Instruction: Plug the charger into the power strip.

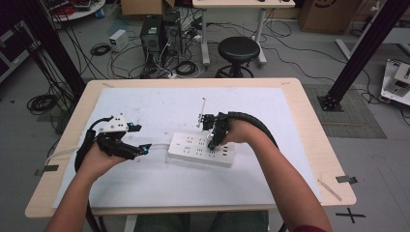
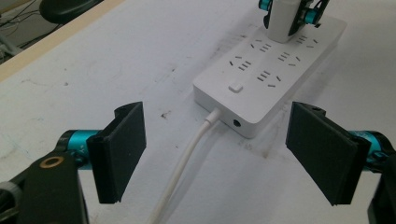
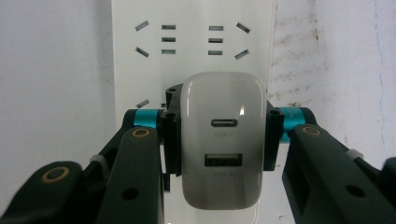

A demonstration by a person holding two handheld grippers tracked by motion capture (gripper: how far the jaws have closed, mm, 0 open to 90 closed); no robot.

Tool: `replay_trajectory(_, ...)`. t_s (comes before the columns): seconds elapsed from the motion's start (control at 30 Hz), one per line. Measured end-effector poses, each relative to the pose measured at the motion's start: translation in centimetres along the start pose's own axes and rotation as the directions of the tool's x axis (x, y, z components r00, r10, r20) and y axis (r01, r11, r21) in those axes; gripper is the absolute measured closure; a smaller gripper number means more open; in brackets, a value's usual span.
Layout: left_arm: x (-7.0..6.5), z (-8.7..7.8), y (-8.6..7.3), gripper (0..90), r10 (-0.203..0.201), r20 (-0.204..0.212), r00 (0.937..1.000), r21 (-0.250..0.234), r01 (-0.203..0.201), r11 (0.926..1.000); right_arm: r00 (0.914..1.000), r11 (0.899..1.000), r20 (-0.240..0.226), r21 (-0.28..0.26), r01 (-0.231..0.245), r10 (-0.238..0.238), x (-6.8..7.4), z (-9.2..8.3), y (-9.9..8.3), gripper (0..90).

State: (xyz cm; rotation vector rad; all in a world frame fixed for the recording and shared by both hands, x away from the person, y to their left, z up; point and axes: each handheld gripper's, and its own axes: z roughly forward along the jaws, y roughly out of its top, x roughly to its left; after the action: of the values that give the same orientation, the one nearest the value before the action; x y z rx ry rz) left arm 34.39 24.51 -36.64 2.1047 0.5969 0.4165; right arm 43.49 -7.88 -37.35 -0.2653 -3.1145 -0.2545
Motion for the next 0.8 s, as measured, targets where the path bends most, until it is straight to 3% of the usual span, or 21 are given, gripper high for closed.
replay_trajectory(0.07, 0.0, -0.1, 0.0, 20.2, -0.002, 0.0, 1.0, -0.001, 0.002, 1.0, 0.9997, 0.999, -0.019, -0.042, -0.018, 0.018, -0.3, -0.1, -0.6, 59.0)
replay_trajectory(0.13, 0.0, -0.1, -0.1, 20.2, 0.001, 0.002, 1.0, -0.004, -0.001, 1.0, 0.9984, 0.993, -0.025, -0.107, -0.054, 0.052, -0.3, -0.6, -1.1, 46.9)
replay_trajectory(0.23, 0.1, -0.1, 0.0, 20.2, 0.006, 0.0, 1.0, 0.0, -0.006, 1.0, 0.9957, 0.968, -0.025, -0.232, -0.093, 0.089, -0.2, -2.0, -2.2, 37.6)
replay_trajectory(0.27, 0.1, -0.1, 0.2, 20.2, 0.01, -0.003, 0.9999, -0.004, -0.01, 0.9999, 0.9935, 0.954, -0.023, -0.278, -0.113, 0.111, -0.2, -2.5, -2.6, 36.3)
replay_trajectory(0.3, 0.2, -0.1, 0.3, 20.2, 0.013, -0.004, 0.9999, -0.006, -0.013, 0.9999, 0.9893, 0.933, -0.047, -0.33, -0.146, 0.138, -0.1, -3.0, -3.2, 36.0)
replay_trajectory(0.37, 0.2, -0.2, 0.7, 20.2, 0.016, -0.005, 0.9999, -0.017, -0.016, 0.9997, 0.9889, 0.906, -0.053, -0.396, -0.148, 0.139, 0.2, -3.7, -4.0, 33.0)
replay_trajectory(0.4, 0.2, -0.3, 0.9, 20.2, 0.02, -0.004, 0.9998, -0.024, -0.02, 0.9995, 0.9842, 0.89, -0.061, -0.42, -0.177, 0.166, 0.5, -4.0, -4.4, 31.5)
replay_trajectory(0.5, 0.2, -0.4, 1.6, 20.2, 0.03, 0.002, 0.9996, -0.033, -0.03, 0.999, 0.9767, 0.826, -0.084, -0.522, -0.212, 0.197, 0.9, -4.9, -6.2, 31.5)
replay_trajectory(0.57, 0.3, -0.5, 2.1, 20.2, 0.041, 0.007, 0.9991, -0.044, -0.041, 0.9982, 0.9703, 0.792, -0.081, -0.564, -0.233, 0.228, 1.3, -5.2, -7.0, 30.5)
replay_trajectory(0.63, 0.3, -0.5, 2.4, 19.9, 0.043, 0.01, 0.999, -0.057, -0.043, 0.9975, 0.9692, 0.76, -0.073, -0.608, -0.23, 0.235, 1.8, -5.5, -8.0, 30.5)
replay_trajectory(0.67, 0.4, -0.6, 2.6, 19.5, 0.051, 0.02, 0.9985, -0.071, -0.05, 0.9963, 0.9683, 0.75, -0.066, -0.62, -0.229, 0.241, 1.9, -5.6, -8.4, 29.9)
replay_trajectory(0.7, 0.4, -0.6, 2.7, 19.3, 0.047, 0.031, 0.9984, -0.078, -0.045, 0.9959, 0.9643, 0.733, -0.059, -0.639, -0.235, 0.258, 2.2, -5.8, -8.9, 28.6)
replay_trajectory(0.8, 0.5, -0.7, 2.9, 19.3, 0.054, 0.042, 0.9977, -0.085, -0.05, 0.9951, 0.9569, 0.694, -0.055, -0.677, -0.246, 0.285, 2.8, -6.1, -10.2, 25.5)
